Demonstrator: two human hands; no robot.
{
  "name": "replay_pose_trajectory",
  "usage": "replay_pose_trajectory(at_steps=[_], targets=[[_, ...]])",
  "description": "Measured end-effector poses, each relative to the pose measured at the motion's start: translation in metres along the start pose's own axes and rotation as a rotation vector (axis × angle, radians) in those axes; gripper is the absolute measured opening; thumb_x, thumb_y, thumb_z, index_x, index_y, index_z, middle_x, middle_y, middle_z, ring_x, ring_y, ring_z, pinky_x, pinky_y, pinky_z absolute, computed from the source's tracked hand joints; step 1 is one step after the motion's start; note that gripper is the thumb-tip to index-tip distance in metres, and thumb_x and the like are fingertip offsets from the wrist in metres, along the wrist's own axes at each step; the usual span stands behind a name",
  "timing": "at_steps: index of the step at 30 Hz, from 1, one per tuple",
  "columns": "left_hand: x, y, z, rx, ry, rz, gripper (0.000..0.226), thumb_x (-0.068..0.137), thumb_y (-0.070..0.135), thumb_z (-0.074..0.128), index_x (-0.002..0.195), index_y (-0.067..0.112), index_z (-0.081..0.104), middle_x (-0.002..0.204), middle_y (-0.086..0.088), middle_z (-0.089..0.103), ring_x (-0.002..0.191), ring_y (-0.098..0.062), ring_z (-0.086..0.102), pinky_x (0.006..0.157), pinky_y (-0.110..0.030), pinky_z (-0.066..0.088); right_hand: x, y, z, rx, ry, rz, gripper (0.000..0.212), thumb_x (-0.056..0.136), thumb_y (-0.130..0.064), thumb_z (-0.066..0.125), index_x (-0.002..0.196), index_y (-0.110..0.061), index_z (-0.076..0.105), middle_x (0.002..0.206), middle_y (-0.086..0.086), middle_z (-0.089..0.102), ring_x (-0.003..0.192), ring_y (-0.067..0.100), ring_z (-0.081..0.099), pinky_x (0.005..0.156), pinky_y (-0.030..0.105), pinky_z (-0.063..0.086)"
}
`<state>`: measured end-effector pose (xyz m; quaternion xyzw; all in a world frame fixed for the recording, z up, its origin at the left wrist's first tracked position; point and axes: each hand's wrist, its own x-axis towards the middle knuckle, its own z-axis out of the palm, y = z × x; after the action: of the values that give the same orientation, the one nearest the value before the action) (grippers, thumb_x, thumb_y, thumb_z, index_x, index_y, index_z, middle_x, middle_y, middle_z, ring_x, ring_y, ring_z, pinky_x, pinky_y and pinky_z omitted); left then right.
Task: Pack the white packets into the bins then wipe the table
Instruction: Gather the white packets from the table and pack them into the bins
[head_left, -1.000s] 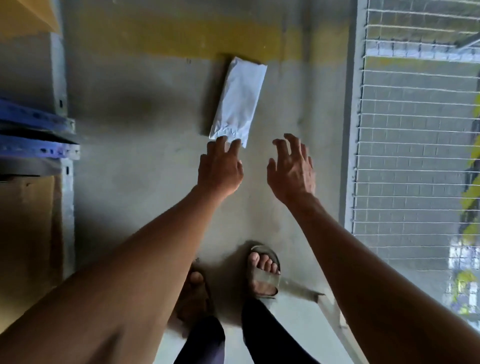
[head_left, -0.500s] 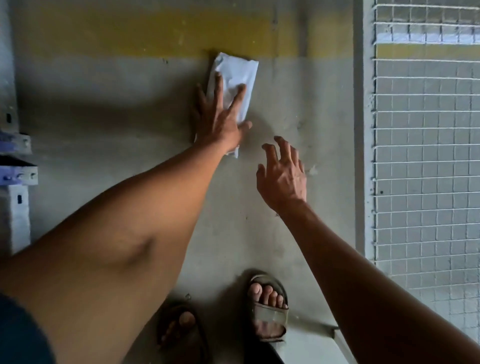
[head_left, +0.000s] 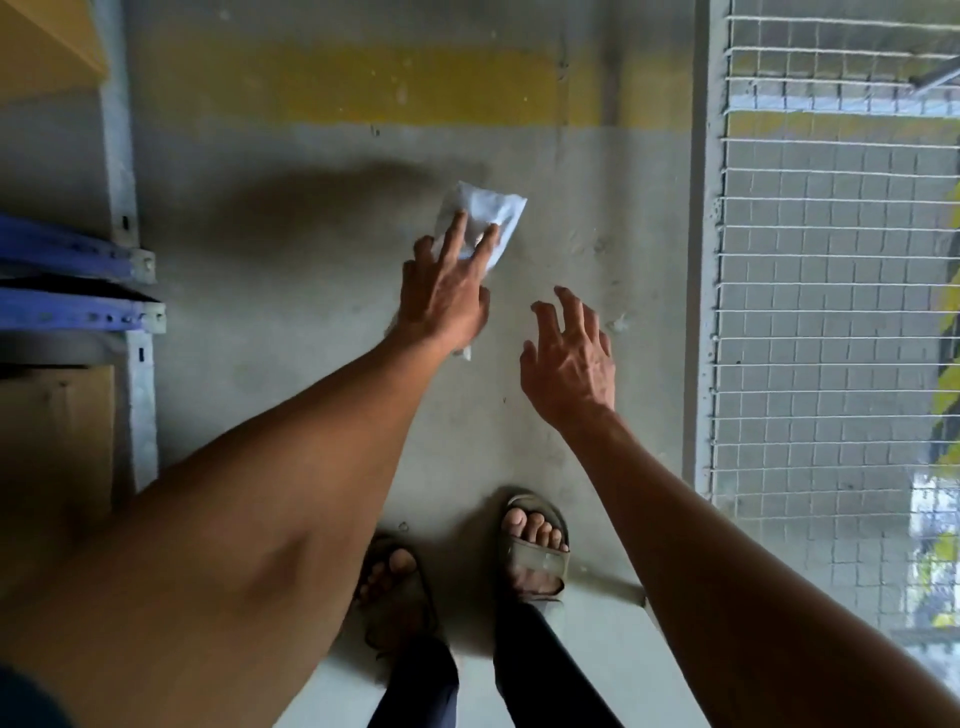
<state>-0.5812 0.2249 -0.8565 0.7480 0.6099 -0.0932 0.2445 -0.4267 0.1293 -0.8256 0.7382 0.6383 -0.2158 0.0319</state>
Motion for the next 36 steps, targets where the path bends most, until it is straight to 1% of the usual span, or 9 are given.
replay_pose_trajectory(at_steps=[5, 9, 17, 25, 27, 30, 33, 34, 36], targets=[[-0.077, 0.008, -0.065, -0.022, -0.03, 0.0, 0.08, 0.1, 0.024, 0.056, 0.168, 0.038, 0.016, 0.178, 0.002, 0.007, 0.152, -0.046, 0.025, 0.114, -0.058, 0.04, -0.037, -0.032, -0.068, -0.01, -0.06, 0.007, 0.053, 0.1, -0.032, 0.06, 0.15, -0.02, 0.046, 0.164, 0.009, 0.033, 0.145, 0.03, 0.037, 0.111, 0.048, 0.043], [-0.147, 0.026, -0.135, -0.013, -0.117, 0.003, 0.081, 0.103, 0.028, 0.053, 0.169, 0.037, 0.007, 0.178, 0.0, 0.005, 0.157, -0.048, 0.02, 0.118, -0.061, 0.039, -0.078, -0.064, -0.139, 0.009, -0.096, 0.028, 0.054, 0.1, -0.032, 0.058, 0.15, -0.019, 0.046, 0.163, 0.009, 0.034, 0.145, 0.029, 0.037, 0.109, 0.046, 0.042], [-0.305, 0.09, -0.313, -0.023, -0.26, 0.0, 0.072, 0.109, 0.035, 0.046, 0.169, 0.034, 0.007, 0.178, 0.002, 0.003, 0.16, -0.045, 0.012, 0.12, -0.058, 0.035, -0.189, -0.116, -0.32, 0.068, -0.071, 0.095, 0.05, 0.095, -0.026, 0.064, 0.143, -0.016, 0.052, 0.157, 0.012, 0.042, 0.142, 0.033, 0.041, 0.103, 0.048, 0.049], [-0.443, 0.152, -0.45, -0.021, -0.191, 0.06, 0.072, 0.107, 0.035, 0.047, 0.169, 0.029, 0.011, 0.178, -0.002, 0.006, 0.156, -0.044, 0.021, 0.114, -0.057, 0.043, -0.307, -0.142, -0.464, 0.16, -0.043, 0.159, 0.053, 0.099, -0.026, 0.061, 0.149, -0.019, 0.047, 0.16, 0.008, 0.039, 0.144, 0.03, 0.041, 0.105, 0.047, 0.047], [-0.469, 0.169, -0.477, -0.06, -0.124, 0.096, 0.072, 0.107, 0.029, 0.051, 0.169, 0.027, 0.015, 0.178, -0.004, 0.009, 0.155, -0.042, 0.025, 0.116, -0.051, 0.039, -0.338, -0.146, -0.495, 0.177, -0.001, 0.166, 0.051, 0.097, -0.024, 0.061, 0.146, -0.017, 0.05, 0.155, 0.009, 0.045, 0.138, 0.031, 0.047, 0.101, 0.05, 0.051], [-0.5, 0.199, -0.511, -0.202, -0.044, 0.084, 0.069, 0.108, 0.011, 0.053, 0.169, 0.019, 0.022, 0.177, -0.011, 0.011, 0.159, -0.034, 0.02, 0.117, -0.027, 0.019, -0.379, -0.149, -0.531, 0.189, 0.032, 0.157, 0.05, 0.095, -0.022, 0.063, 0.143, -0.014, 0.053, 0.149, 0.011, 0.051, 0.129, 0.034, 0.054, 0.093, 0.053, 0.056], [-0.527, 0.224, -0.527, -0.293, -0.042, 0.054, 0.073, 0.105, 0.003, 0.056, 0.168, 0.019, 0.023, 0.176, -0.011, 0.009, 0.162, -0.029, 0.012, 0.124, -0.021, 0.011, -0.421, -0.146, -0.559, 0.202, 0.081, 0.147, 0.05, 0.095, -0.02, 0.063, 0.144, -0.014, 0.052, 0.15, 0.01, 0.05, 0.125, 0.033, 0.056, 0.085, 0.052, 0.06], [-0.534, 0.228, -0.527, -0.312, -0.037, 0.072, 0.075, 0.103, 0.004, 0.058, 0.168, 0.02, 0.024, 0.176, -0.012, 0.009, 0.162, -0.03, 0.012, 0.127, -0.022, 0.005, -0.431, -0.145, -0.565, 0.195, 0.084, 0.139, 0.05, 0.097, -0.02, 0.062, 0.145, -0.014, 0.05, 0.152, 0.01, 0.048, 0.127, 0.032, 0.054, 0.087, 0.051, 0.06], [-0.546, 0.238, -0.521, -0.282, -0.019, 0.147, 0.079, 0.1, 0.011, 0.061, 0.168, 0.025, 0.024, 0.177, -0.008, 0.01, 0.162, -0.034, 0.014, 0.133, -0.045, 0.013, -0.454, -0.138, -0.581, 0.191, 0.114, 0.127, 0.051, 0.099, -0.021, 0.059, 0.148, -0.015, 0.045, 0.156, 0.01, 0.045, 0.133, 0.03, 0.05, 0.095, 0.049, 0.058]])
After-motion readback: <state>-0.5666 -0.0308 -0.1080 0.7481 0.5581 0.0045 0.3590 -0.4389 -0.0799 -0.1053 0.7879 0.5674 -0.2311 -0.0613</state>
